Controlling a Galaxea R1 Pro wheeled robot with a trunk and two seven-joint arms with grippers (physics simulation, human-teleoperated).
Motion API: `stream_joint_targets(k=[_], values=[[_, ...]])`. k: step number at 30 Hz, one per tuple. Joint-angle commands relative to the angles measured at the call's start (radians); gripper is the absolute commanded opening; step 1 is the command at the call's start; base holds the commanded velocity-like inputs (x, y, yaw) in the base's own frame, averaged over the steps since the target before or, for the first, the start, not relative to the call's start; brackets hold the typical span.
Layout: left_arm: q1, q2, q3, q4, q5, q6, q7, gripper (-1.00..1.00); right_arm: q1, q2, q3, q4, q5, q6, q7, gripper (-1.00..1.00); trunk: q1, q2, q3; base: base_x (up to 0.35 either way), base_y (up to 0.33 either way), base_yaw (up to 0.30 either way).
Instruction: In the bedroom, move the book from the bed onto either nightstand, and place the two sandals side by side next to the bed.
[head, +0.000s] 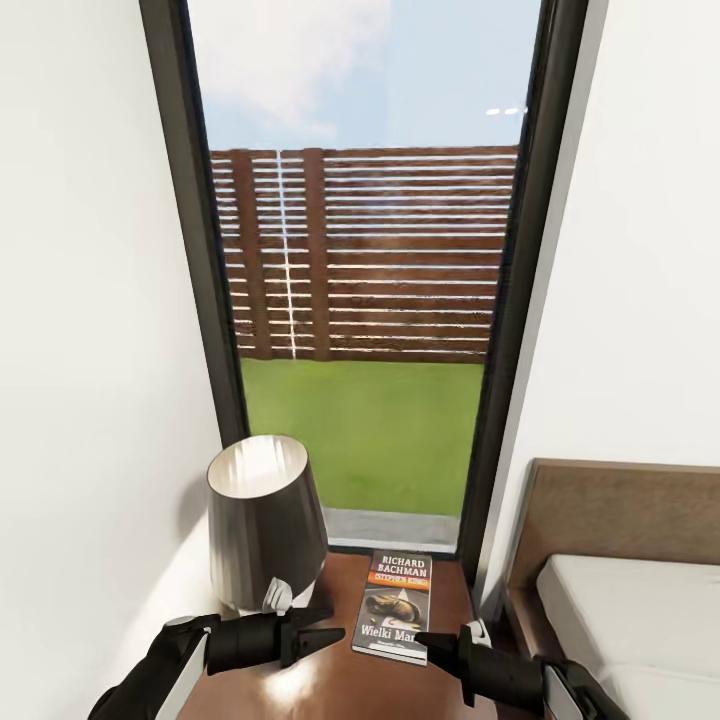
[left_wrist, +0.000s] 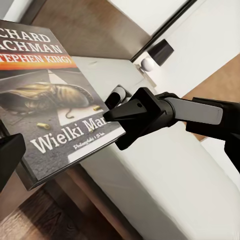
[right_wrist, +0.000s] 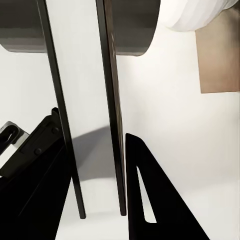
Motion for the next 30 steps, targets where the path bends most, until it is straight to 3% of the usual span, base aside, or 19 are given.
stream_joint_targets(k=[1, 30], values=[[-0.001, 0.001, -0.004, 0.000, 0.009, 0.010, 0.001, 1.00, -0.001, 0.001, -0.003, 0.000, 0.000, 0.005, 0.002, -1.00, 0.004, -0.008, -0.004, 0.000, 0.000, 0.000], [-0.001, 0.001, -0.004, 0.000, 0.008, 0.010, 0.001, 1.00, -0.001, 0.001, -0.003, -0.001, 0.000, 0.005, 0.002, -1.00, 0.115, -0.211, -0.095, 0.000, 0.000, 0.000]])
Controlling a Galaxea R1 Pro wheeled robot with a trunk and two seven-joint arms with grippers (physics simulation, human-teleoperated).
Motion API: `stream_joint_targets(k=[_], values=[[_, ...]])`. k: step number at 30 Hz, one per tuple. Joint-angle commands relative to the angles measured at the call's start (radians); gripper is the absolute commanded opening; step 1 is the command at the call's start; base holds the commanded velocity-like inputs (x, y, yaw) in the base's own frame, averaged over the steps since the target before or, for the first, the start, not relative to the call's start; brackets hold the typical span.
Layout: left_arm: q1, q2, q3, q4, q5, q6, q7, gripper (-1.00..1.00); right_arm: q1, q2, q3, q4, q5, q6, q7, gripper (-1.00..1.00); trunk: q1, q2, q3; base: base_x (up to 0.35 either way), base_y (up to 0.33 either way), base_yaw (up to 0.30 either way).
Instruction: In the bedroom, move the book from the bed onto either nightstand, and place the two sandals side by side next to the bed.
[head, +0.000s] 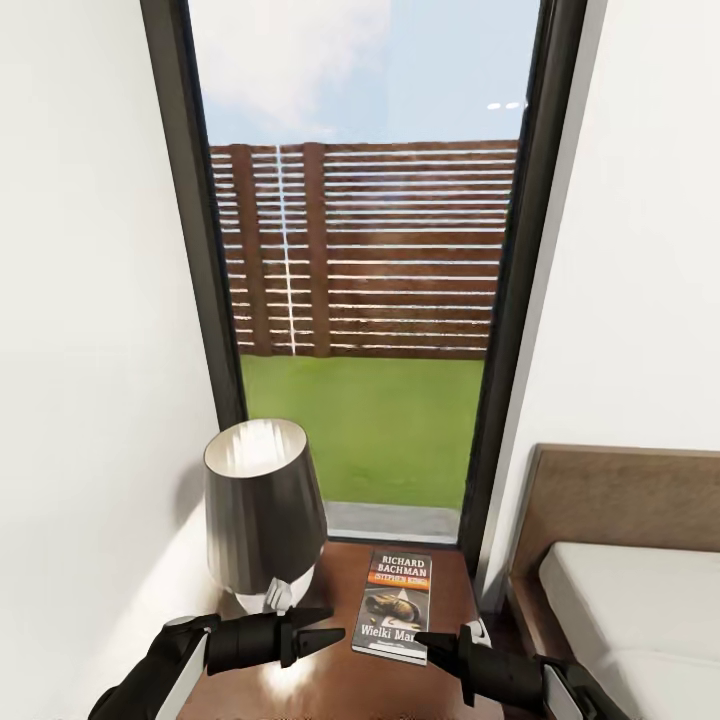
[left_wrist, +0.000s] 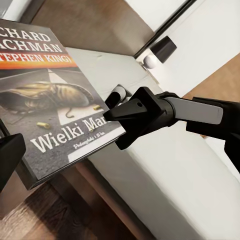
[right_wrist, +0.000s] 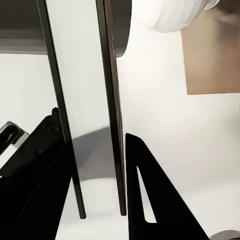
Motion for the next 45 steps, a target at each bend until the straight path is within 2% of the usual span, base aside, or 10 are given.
stream_joint_targets(k=[1, 45], values=[[-0.001, 0.001, -0.004, 0.000, 0.010, 0.010, 0.001, 1.00, -0.001, 0.000, -0.003, 0.000, 0.000, 0.005, 0.002, -1.00, 0.004, -0.008, -0.004, 0.000, 0.000, 0.000], [-0.001, 0.001, -0.004, 0.000, 0.010, 0.010, 0.001, 1.00, -0.001, 0.000, -0.003, 0.000, 0.000, 0.005, 0.002, -1.00, 0.173, -0.316, -0.142, 0.000, 0.000, 0.000]])
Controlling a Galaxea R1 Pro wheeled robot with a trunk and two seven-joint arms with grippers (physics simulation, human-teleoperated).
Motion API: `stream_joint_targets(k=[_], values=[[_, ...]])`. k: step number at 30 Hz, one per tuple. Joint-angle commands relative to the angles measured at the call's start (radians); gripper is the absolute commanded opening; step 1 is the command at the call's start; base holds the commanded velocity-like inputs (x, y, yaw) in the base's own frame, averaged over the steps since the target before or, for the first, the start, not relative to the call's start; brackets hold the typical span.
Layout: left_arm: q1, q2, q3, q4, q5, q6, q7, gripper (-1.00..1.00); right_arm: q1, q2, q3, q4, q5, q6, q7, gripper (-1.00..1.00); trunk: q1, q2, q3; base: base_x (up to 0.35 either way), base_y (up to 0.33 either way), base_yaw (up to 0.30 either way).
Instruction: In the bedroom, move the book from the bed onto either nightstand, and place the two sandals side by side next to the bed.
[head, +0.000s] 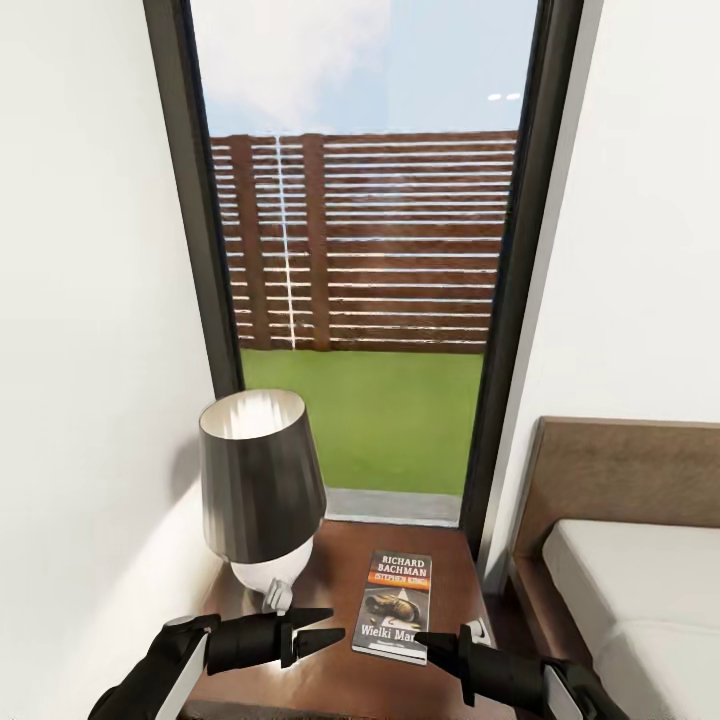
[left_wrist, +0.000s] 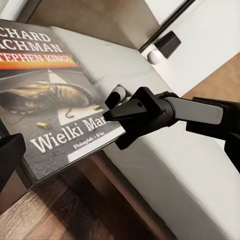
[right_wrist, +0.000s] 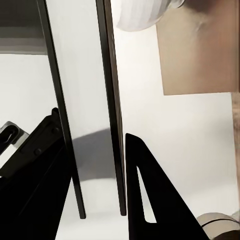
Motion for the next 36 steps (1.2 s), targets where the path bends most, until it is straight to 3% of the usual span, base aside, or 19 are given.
stream_joint_targets(k=[1, 11, 36], values=[[-0.001, 0.001, -0.004, 0.000, 0.010, 0.010, 0.001, 1.00, -0.001, 0.000, -0.003, 0.000, -0.001, 0.005, 0.002, -1.00, 0.004, -0.008, -0.004, 0.000, 0.000, 0.000], [-0.001, 0.001, -0.004, 0.000, 0.010, 0.010, 0.001, 1.00, -0.001, 0.000, -0.003, 0.000, -0.001, 0.005, 0.002, -1.00, 0.042, -0.078, -0.036, 0.000, 0.000, 0.000], [-0.001, 0.001, -0.001, 0.002, 0.010, 0.008, 0.001, 1.00, -0.001, 0.000, -0.003, 0.000, -0.001, 0.005, 0.002, -1.00, 0.042, -0.078, -0.036, 0.043, 0.000, 0.000]])
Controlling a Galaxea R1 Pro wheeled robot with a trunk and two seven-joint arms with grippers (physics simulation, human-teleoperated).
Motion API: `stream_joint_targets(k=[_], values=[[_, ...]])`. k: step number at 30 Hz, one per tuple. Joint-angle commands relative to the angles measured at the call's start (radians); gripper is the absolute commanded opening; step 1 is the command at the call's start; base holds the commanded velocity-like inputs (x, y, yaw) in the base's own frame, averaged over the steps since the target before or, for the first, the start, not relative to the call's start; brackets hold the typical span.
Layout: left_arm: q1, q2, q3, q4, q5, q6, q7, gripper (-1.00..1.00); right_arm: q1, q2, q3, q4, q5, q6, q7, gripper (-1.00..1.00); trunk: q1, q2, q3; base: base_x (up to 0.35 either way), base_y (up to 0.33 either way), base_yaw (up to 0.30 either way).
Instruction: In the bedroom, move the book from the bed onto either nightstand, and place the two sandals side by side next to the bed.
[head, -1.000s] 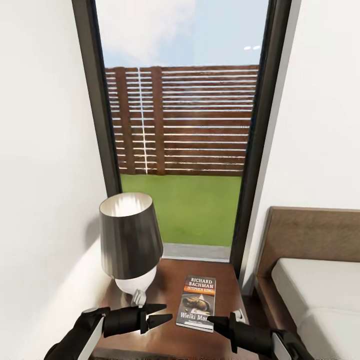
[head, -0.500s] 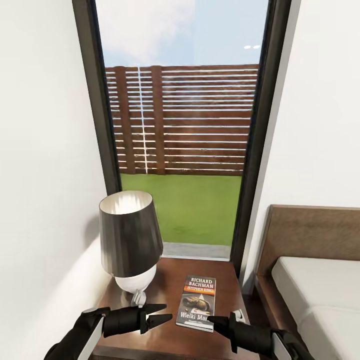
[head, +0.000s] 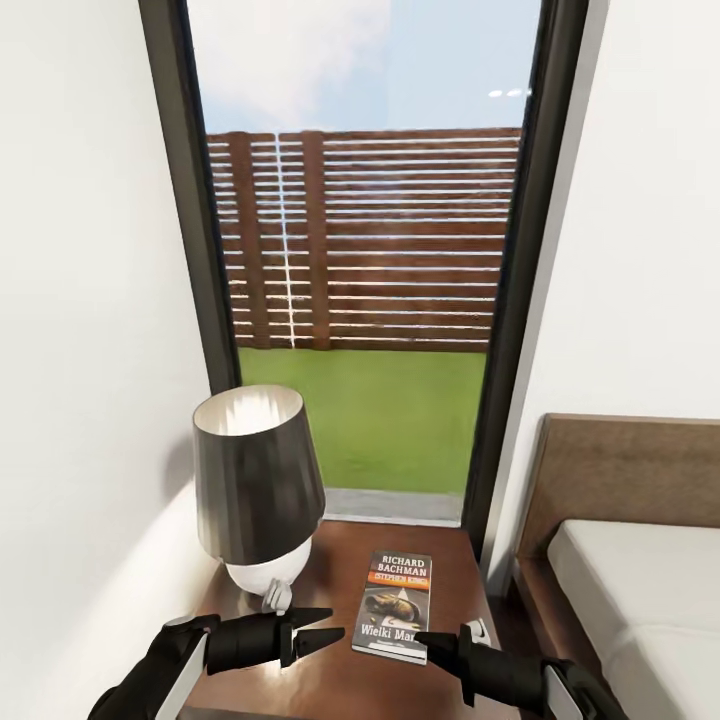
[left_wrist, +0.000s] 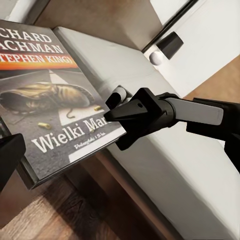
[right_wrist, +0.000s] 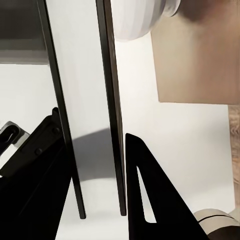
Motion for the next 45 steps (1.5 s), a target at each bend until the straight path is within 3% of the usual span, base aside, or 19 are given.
stream_joint_targets(k=[1, 14, 41, 45], values=[[-0.001, 0.001, -0.004, 0.000, 0.009, 0.011, 0.001, 1.00, -0.001, 0.000, -0.003, 0.000, 0.000, 0.004, 0.002, -1.00, 0.000, 0.000, -0.001, 0.187, 0.000, 0.000], [-0.001, 0.001, -0.003, 0.000, 0.009, 0.011, 0.000, 1.00, -0.001, 0.000, -0.003, 0.001, 0.000, 0.004, 0.002, -1.00, 0.000, 0.000, -0.001, 0.084, 0.000, 0.000], [-0.001, 0.001, -0.003, -0.001, 0.009, 0.011, 0.000, 1.00, -0.001, 0.000, -0.003, 0.001, 0.000, 0.004, 0.002, -1.00, 0.104, -0.189, -0.086, 0.000, 0.000, 0.000], [-0.001, 0.001, -0.003, -0.001, 0.009, 0.011, 0.000, 1.00, -0.001, 0.000, -0.003, 0.001, 0.000, 0.004, 0.002, -1.00, 0.104, -0.189, -0.086, 0.000, 0.000, 0.000]])
